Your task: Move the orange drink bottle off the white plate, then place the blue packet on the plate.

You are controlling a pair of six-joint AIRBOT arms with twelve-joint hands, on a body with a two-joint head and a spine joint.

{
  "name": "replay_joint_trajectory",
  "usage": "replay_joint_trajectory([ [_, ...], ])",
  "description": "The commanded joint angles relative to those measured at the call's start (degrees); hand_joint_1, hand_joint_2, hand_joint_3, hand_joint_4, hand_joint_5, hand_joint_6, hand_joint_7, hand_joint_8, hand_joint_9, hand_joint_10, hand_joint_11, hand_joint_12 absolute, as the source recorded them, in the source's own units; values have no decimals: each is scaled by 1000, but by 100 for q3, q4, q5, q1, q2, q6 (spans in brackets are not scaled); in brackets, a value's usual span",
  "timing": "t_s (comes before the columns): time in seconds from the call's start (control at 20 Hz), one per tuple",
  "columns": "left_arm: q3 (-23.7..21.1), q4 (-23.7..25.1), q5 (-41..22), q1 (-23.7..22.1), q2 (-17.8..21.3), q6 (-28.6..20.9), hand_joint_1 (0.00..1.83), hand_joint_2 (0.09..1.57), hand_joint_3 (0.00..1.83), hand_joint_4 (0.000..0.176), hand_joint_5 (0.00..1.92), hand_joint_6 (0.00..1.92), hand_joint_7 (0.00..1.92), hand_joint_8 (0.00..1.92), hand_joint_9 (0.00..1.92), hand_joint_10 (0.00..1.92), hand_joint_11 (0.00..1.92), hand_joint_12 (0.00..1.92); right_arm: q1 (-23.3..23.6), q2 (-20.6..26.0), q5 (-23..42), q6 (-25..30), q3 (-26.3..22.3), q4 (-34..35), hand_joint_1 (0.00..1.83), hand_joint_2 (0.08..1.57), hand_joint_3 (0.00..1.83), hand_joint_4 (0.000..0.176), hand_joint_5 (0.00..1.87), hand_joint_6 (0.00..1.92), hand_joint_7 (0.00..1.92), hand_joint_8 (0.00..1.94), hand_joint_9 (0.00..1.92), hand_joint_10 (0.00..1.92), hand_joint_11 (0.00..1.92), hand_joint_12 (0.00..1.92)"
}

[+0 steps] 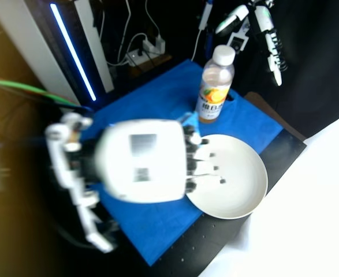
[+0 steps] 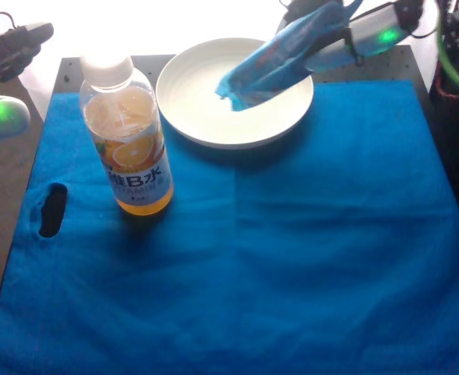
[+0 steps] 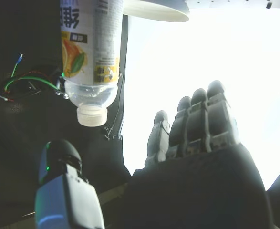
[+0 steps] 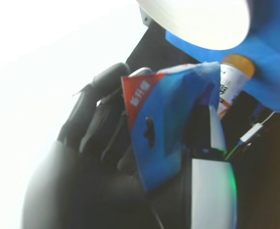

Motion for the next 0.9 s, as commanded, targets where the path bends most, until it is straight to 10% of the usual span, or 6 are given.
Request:
replay_joint_trajectory([
  [0.0, -5, -316, -690, -13, -6, -8, 313, 842, 1, 176, 0, 0, 0, 0, 0, 0, 0, 0, 115, -16, 390, 42, 72, 573, 1295, 1036, 0, 0, 1321, 115, 1137, 975, 974, 1370, 833, 1642],
  [0.05, -5, -329, -708, -13, -15, -5, 301, 878, 15, 176, 0, 0, 0, 0, 0, 0, 0, 0, 115, -96, 390, 42, 182, 696, 1300, 1007, 0, 0, 1299, 230, 1267, 688, 1185, 719, 940, 1106],
  [0.2, -5, -367, -764, 4, -48, -4, 310, 892, 17, 176, 0, 0, 0, 0, 0, 0, 0, 0, 86, -309, 376, 42, 472, 809, 1299, 989, 0, 0, 1309, 266, 1366, 462, 1289, 933, 1167, 1256],
  [0.3, -8, -413, -817, 43, -64, -4, 301, 908, 15, 176, 0, 0, 0, 0, 0, 0, 0, 0, 5, -450, 353, 42, 677, 994, 1280, 1002, 1, 0, 1164, 702, 1471, 76, 1409, 522, 1211, 1033],
  [0.55, -44, -561, -968, 224, -63, -5, 274, 887, 0, 176, 0, 0, 0, 0, 0, 0, 0, 0, -146, -836, 254, 48, 1174, 1227, 1394, 1014, 0, 0, 1124, 704, 1379, 61, 1192, 920, 1079, 998],
  [0.85, -48, -613, -1065, 234, -90, -5, 281, 951, 20, 176, 0, 0, 0, 0, 0, 0, 0, 0, -219, -1212, 239, 87, 1606, 1275, 1283, 1015, 0, 0, 1152, 606, 1310, 522, 1397, 296, 1043, 1042],
])
